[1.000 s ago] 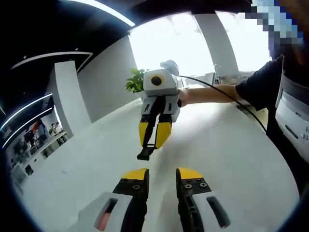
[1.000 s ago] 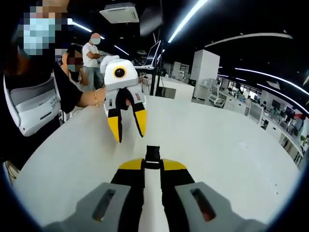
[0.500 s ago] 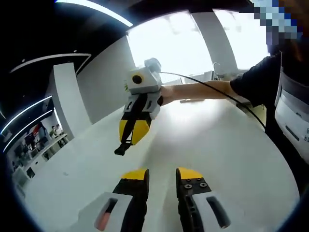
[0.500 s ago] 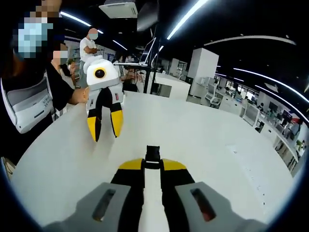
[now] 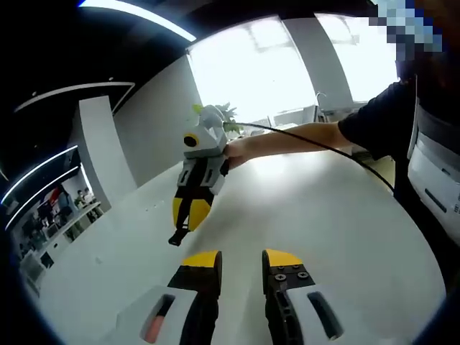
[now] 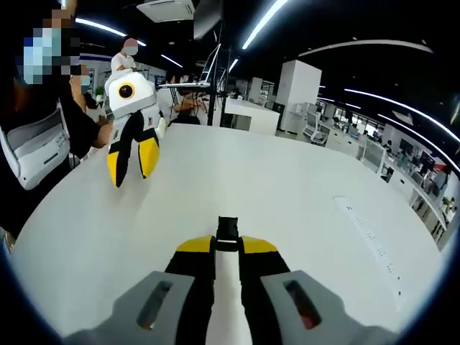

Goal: Snap the two parts of the plastic buckle together until the buckle closes and remains connected.

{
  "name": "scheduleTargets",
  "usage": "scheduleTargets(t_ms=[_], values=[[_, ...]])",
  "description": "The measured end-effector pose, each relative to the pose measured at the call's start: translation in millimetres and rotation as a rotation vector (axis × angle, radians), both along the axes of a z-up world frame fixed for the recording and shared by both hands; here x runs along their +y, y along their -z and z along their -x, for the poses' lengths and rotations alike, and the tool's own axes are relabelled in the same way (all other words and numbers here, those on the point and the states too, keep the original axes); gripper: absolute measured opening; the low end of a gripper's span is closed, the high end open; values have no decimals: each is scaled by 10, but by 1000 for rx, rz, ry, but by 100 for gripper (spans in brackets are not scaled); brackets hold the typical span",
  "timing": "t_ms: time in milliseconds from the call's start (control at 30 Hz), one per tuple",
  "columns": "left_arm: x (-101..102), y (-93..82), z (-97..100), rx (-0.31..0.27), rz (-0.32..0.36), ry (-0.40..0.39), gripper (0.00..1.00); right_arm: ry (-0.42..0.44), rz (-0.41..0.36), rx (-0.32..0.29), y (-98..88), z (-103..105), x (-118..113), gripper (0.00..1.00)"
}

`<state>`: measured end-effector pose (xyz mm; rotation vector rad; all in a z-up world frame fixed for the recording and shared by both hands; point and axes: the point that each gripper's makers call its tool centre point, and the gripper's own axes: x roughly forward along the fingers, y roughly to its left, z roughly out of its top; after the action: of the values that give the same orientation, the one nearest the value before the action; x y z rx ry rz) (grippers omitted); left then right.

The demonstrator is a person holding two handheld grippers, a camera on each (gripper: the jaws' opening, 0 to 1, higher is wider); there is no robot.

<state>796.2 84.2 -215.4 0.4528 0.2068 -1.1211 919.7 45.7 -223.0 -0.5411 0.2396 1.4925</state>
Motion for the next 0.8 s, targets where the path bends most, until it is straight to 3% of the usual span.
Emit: scheduleTargets(t_ms=[800], values=[[9,18,-14,-11,-15,-4,22,-58,51,41,222,-55,19,11]])
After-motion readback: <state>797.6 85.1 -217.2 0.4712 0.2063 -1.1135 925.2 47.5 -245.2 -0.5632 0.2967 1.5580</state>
